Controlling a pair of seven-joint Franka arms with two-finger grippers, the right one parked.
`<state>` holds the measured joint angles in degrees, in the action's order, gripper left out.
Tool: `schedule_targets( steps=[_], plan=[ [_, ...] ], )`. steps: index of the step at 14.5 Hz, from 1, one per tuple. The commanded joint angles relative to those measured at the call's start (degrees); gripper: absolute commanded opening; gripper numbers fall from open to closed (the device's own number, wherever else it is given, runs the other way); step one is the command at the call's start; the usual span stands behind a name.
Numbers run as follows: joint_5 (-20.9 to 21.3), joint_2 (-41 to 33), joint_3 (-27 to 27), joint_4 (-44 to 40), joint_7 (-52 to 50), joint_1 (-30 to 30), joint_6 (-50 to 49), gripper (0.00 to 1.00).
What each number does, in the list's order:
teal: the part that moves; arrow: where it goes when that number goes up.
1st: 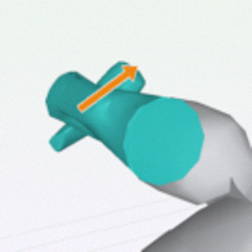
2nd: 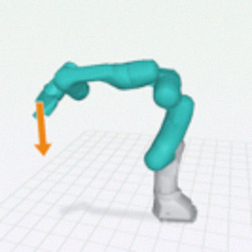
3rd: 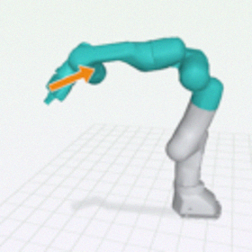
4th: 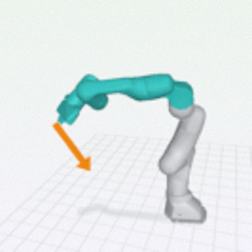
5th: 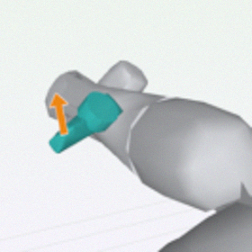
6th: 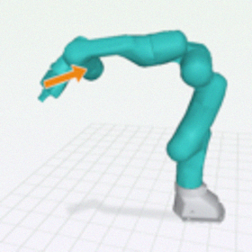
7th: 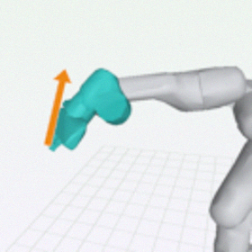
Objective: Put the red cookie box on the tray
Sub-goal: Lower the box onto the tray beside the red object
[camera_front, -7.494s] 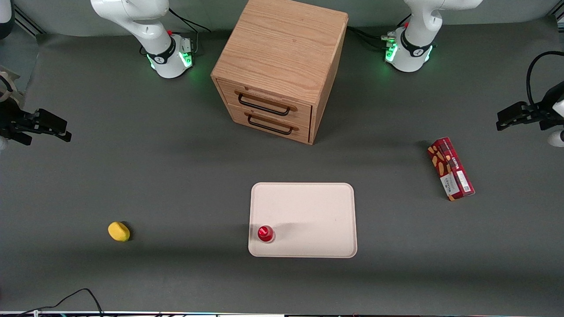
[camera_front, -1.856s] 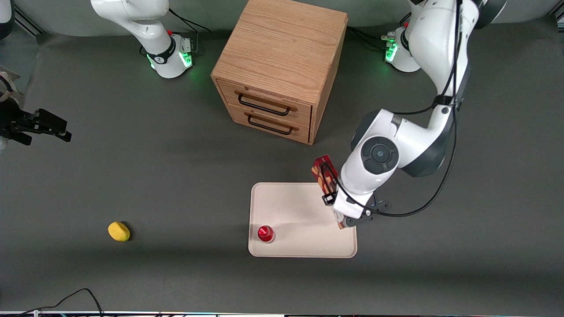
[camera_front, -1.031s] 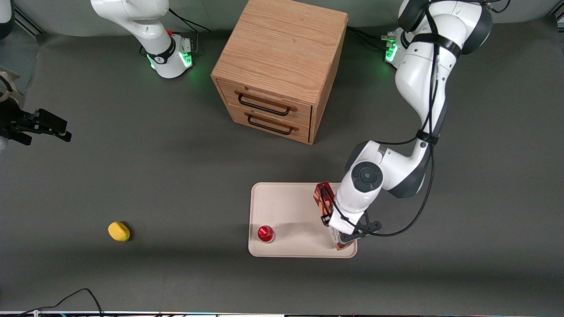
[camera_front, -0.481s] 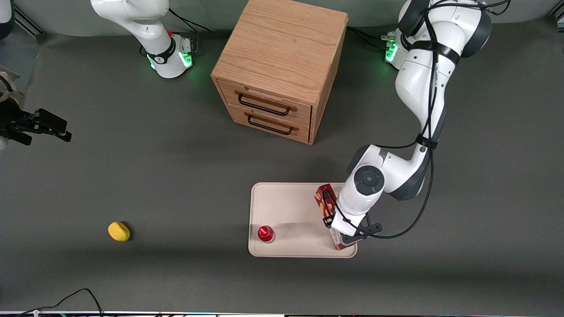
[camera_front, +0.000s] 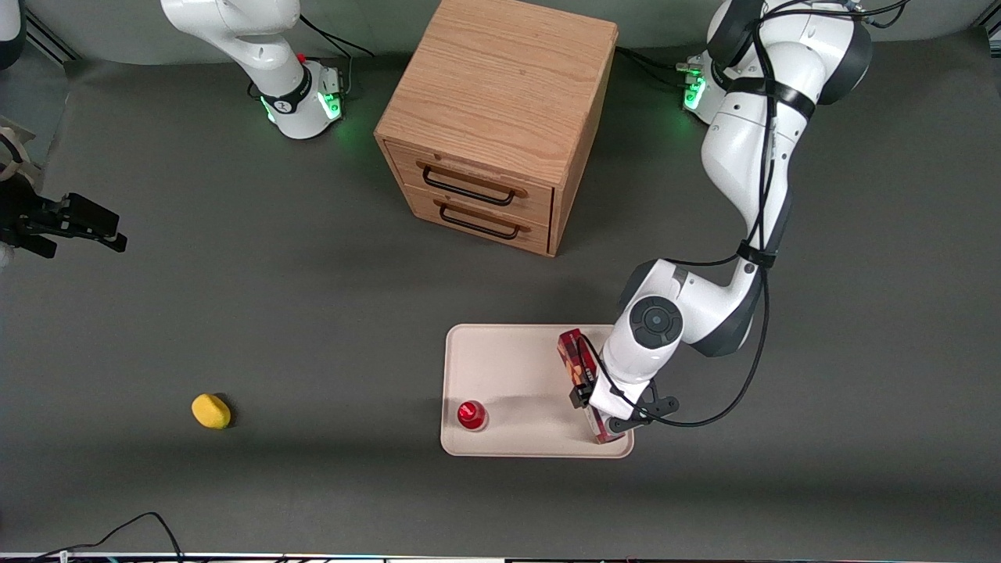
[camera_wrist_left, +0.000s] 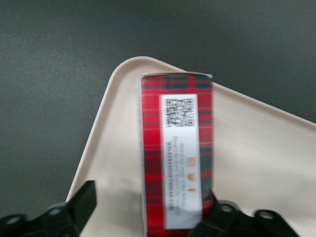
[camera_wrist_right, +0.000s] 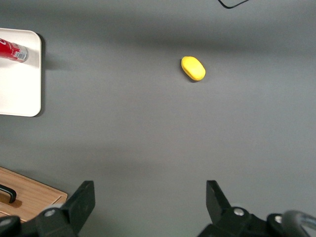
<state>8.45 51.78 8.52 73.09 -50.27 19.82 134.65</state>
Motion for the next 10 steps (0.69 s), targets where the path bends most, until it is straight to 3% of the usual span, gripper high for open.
schedule_targets(
  steps=[1, 10],
  plan=[
    [0.08, -0.19, 0.0, -0.05, 0.09, -0.04, 0.0, 1.0],
    [-3.09, -0.19, 0.36, -4.35, -6.33, 1.36, -8.07, 1.0]
  ],
)
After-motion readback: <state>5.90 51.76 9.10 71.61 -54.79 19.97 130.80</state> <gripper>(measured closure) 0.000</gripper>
